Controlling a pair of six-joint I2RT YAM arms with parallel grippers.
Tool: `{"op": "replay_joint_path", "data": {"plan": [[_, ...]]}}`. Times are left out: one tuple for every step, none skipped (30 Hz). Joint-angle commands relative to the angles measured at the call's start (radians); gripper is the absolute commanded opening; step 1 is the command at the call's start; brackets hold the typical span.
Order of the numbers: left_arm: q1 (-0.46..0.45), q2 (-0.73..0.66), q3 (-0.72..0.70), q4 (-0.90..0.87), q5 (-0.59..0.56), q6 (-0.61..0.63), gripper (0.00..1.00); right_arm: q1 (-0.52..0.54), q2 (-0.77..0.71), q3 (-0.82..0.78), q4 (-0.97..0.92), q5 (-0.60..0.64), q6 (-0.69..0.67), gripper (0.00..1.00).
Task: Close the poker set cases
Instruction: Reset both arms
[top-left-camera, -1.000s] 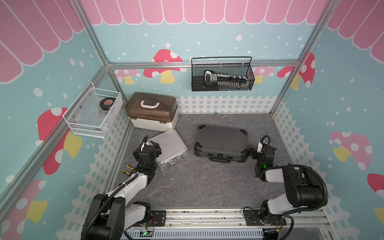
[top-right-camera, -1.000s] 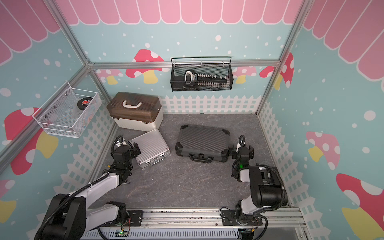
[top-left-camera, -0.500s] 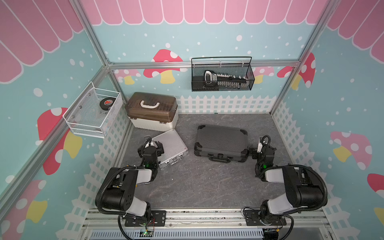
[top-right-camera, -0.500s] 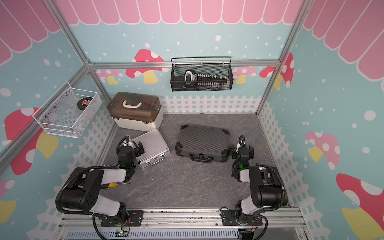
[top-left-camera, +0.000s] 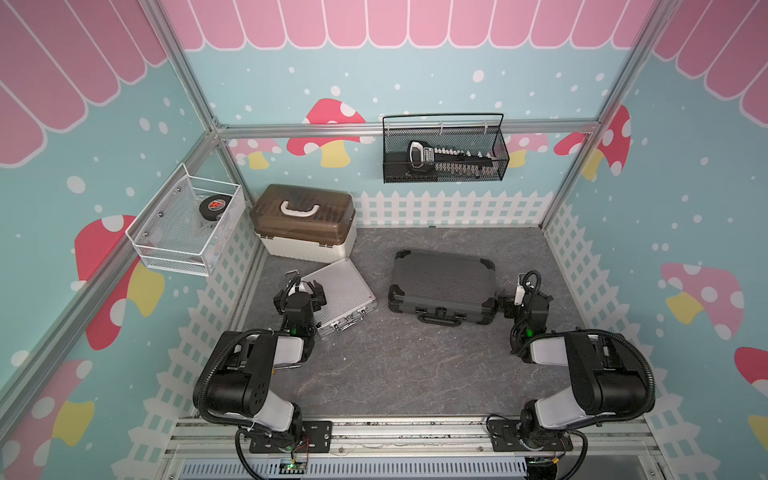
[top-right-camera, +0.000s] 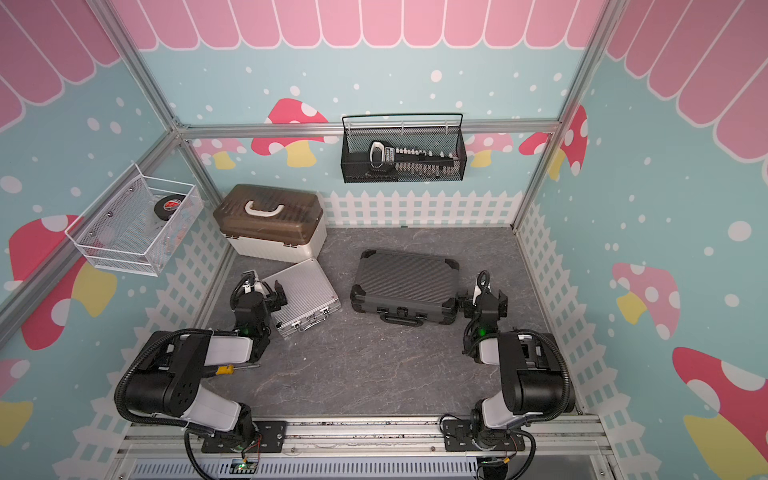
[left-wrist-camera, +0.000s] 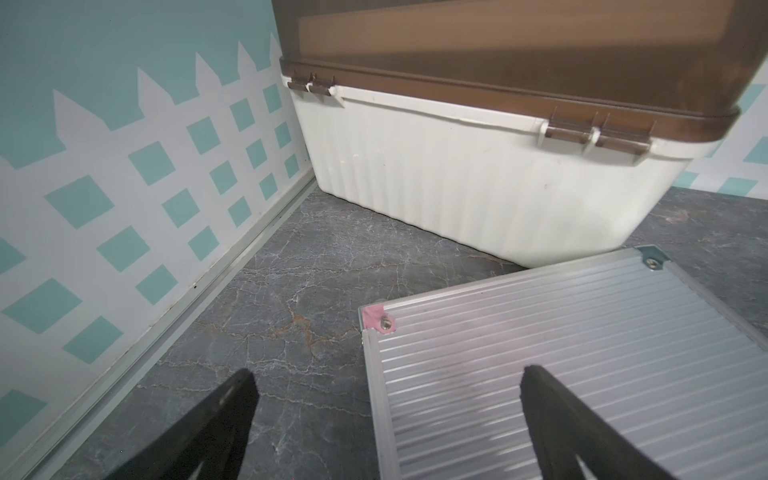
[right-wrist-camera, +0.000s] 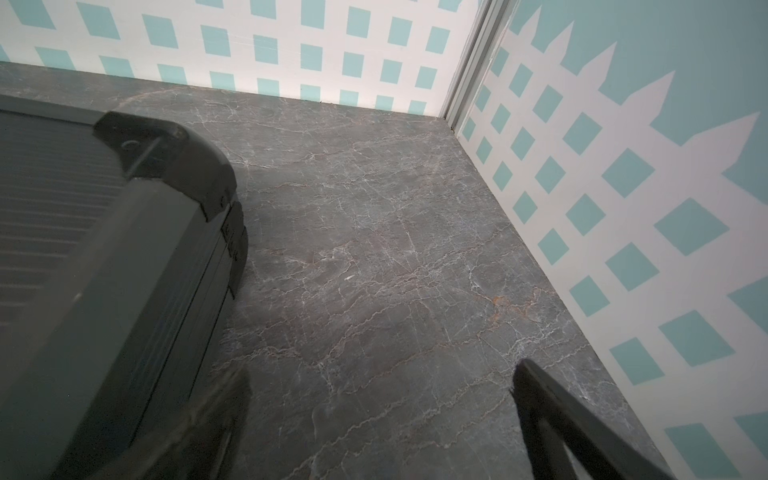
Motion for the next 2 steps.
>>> {"op": "replay_joint_path", "data": {"plan": [[0.003,0.001,0.003,0.041,0.003,-0.004,0.99,0.033,0.009,0.020,0.008,-0.110,-0.006,0.99],[0.003,0.005,0.001,0.054,0.002,0.000,0.99,0.033,0.008,0.018,0.008,-0.110,-0.006,0.99]]}}
